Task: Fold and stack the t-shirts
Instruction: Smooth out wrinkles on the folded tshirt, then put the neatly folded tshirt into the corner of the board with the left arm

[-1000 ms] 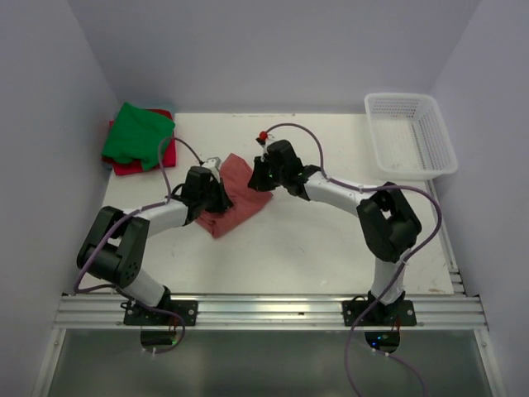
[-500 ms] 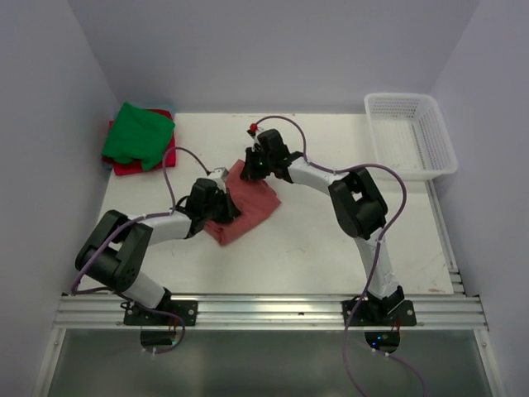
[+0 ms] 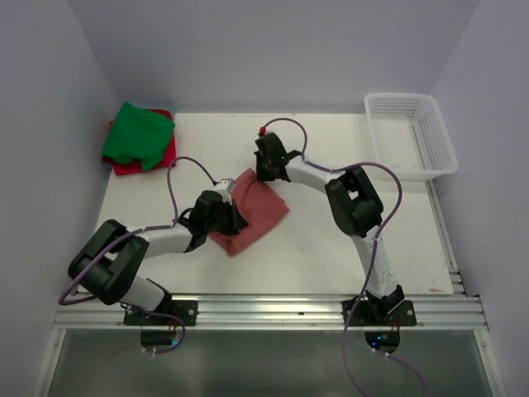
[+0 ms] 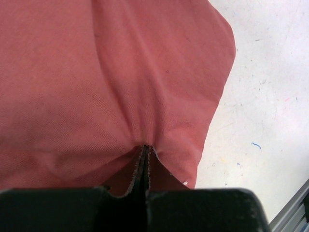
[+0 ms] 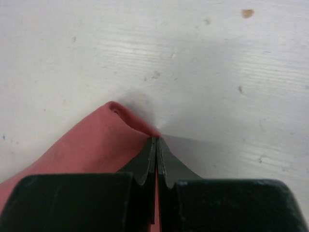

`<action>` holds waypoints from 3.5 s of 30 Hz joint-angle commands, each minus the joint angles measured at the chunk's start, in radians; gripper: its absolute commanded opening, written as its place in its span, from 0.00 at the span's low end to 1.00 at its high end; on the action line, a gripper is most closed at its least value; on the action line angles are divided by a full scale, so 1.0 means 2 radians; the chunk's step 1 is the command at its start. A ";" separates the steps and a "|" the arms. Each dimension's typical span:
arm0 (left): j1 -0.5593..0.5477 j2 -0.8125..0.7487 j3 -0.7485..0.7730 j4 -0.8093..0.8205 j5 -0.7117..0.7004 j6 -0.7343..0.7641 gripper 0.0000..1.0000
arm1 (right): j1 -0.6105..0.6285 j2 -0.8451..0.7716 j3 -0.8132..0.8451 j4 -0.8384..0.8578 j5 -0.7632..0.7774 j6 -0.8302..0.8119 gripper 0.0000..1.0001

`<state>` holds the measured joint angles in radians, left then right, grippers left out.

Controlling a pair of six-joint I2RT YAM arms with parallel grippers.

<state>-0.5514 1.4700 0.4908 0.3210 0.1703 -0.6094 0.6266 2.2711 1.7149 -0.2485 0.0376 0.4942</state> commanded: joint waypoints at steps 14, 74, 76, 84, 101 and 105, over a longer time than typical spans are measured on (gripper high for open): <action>-0.008 0.033 0.021 -0.062 -0.015 0.039 0.00 | -0.046 -0.208 -0.239 0.064 0.177 0.014 0.00; 0.082 -0.238 -0.162 -0.012 -0.028 -0.156 1.00 | -0.026 -0.186 -0.370 0.165 -0.163 0.004 0.00; 0.096 -0.211 -0.182 0.029 0.001 -0.170 1.00 | -0.026 -0.184 -0.369 0.163 -0.161 0.003 0.00; 0.111 -0.141 -0.220 0.182 0.024 -0.251 1.00 | -0.026 -0.182 -0.367 0.157 -0.157 -0.005 0.00; 0.132 -0.264 -0.233 0.042 -0.030 -0.247 1.00 | -0.026 -0.168 -0.360 0.156 -0.160 -0.005 0.00; 0.132 -0.217 -0.211 0.047 -0.025 -0.248 1.00 | -0.026 -0.174 -0.362 0.154 -0.155 -0.006 0.00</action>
<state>-0.2932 1.0004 0.0605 0.4713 0.1318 -1.1320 0.5762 1.8915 0.9993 0.1307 -0.3584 0.5224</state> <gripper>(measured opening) 0.997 0.007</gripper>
